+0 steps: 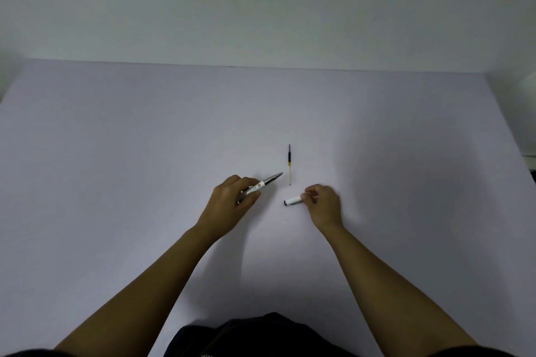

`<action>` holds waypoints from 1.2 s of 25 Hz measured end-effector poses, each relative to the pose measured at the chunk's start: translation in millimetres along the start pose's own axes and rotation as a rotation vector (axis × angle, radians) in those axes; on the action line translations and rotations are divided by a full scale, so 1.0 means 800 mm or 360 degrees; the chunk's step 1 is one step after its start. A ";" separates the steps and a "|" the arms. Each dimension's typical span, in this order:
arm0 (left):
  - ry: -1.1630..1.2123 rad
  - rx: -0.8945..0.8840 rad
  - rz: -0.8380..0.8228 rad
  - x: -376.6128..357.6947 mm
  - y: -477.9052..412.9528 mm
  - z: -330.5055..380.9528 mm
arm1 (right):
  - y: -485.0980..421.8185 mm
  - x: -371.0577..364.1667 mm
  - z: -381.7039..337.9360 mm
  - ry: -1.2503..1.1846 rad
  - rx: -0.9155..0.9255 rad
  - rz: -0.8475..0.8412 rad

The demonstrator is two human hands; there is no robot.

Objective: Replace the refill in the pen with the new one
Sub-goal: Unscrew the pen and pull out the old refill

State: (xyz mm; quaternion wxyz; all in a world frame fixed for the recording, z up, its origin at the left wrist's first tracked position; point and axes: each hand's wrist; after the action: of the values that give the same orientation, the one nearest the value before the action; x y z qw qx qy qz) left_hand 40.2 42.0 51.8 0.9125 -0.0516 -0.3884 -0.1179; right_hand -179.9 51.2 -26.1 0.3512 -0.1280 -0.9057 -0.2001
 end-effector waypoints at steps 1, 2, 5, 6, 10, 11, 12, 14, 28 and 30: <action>0.0015 -0.0015 0.0013 0.001 -0.001 0.003 | 0.001 0.003 0.000 -0.0007 0.0006 0.0003; 0.0028 -0.0032 0.0027 0.004 -0.002 0.005 | 0.003 0.007 -0.003 -0.0020 0.0019 0.0024; 0.0022 -0.0132 0.0056 0.014 -0.005 0.011 | 0.009 0.035 -0.033 -0.0083 0.0179 0.0145; 0.0005 -0.0176 0.0068 0.019 -0.005 0.013 | 0.012 0.050 -0.049 -0.0125 0.0268 0.0125; -0.0077 -0.0387 0.0107 0.035 -0.001 0.023 | 0.034 0.108 -0.111 -0.0090 0.0689 -0.0388; -0.0124 -0.0459 0.0089 0.038 0.000 0.025 | 0.039 0.114 -0.120 0.0047 0.0774 -0.0511; -0.0175 -0.0528 0.0066 0.040 0.002 0.028 | 0.044 0.118 -0.128 0.0213 0.0852 -0.0590; -0.0319 -0.0648 0.0049 0.044 0.005 0.036 | 0.052 0.119 -0.139 0.0529 0.0983 -0.0645; -0.0553 -0.0645 0.0088 0.063 0.029 0.055 | 0.082 0.143 -0.150 0.0539 0.1131 -0.0561; -0.0595 -0.0692 0.0118 0.064 0.031 0.057 | 0.085 0.144 -0.154 0.0515 0.1131 -0.0550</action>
State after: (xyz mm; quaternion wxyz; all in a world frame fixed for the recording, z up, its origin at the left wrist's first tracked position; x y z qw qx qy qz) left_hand 49.2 65.7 119.9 0.7962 -0.2811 -0.5133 -0.1534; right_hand -165.4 66.2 154.8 0.4724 0.1878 -0.8597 0.0510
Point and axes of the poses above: each hand's wrist, its own y-axis away from the middle knuckle, its own x-axis out of the back of the hand, z = x × y, and after that the axes turned 4 degrees about z, right-handed
